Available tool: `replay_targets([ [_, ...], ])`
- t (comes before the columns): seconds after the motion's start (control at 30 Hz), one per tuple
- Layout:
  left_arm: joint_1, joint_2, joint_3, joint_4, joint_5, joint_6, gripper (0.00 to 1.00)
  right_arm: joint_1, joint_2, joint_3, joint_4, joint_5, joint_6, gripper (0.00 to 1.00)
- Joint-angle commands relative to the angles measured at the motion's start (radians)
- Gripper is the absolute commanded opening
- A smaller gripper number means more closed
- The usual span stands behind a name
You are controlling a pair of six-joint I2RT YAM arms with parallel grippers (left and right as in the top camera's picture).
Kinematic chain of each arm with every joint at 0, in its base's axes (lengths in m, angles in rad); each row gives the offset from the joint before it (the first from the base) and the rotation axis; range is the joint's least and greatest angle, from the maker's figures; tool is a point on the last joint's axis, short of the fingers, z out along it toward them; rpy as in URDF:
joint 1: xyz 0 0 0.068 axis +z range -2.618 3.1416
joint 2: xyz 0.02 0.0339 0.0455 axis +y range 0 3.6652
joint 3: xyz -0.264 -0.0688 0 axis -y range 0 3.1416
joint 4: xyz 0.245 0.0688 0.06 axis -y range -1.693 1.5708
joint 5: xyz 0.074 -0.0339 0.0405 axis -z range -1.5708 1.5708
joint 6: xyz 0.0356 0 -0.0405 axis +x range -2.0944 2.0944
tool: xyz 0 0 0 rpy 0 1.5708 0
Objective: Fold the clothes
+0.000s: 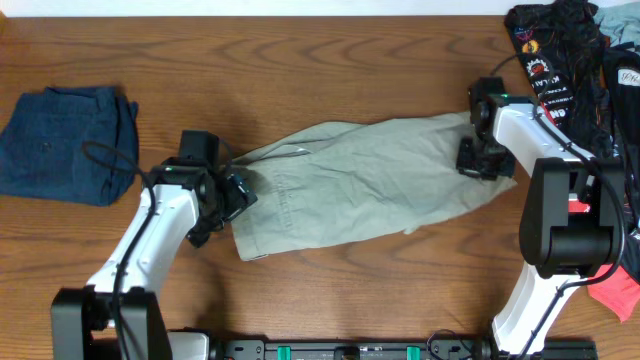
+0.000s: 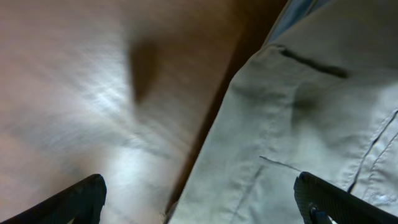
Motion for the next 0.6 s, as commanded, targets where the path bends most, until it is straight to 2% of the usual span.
replay_targets([
  [0.0, 0.002, 0.059, -0.005, 0.031, 0.126, 0.179, 0.98, -0.034, 0.057, -0.05, -0.041, 0.075, 0.1, 0.09],
  [0.3, 0.001, 0.209, -0.005, 0.16, 0.273, 0.298, 0.98, -0.039, -0.048, -0.05, -0.045, 0.072, 0.1, 0.14],
  [0.47, 0.001, 0.291, -0.005, 0.22, 0.38, 0.305, 1.0, -0.038, -0.147, -0.05, -0.045, 0.053, 0.086, 0.2],
  [0.5, -0.001, 0.307, -0.005, 0.223, 0.401, 0.311, 0.95, -0.038, -0.167, -0.05, -0.044, 0.032, 0.066, 0.2],
  [0.57, -0.006, 0.322, -0.005, 0.221, 0.409, 0.315, 0.74, -0.038, -0.197, -0.05, -0.037, -0.016, 0.032, 0.21],
])
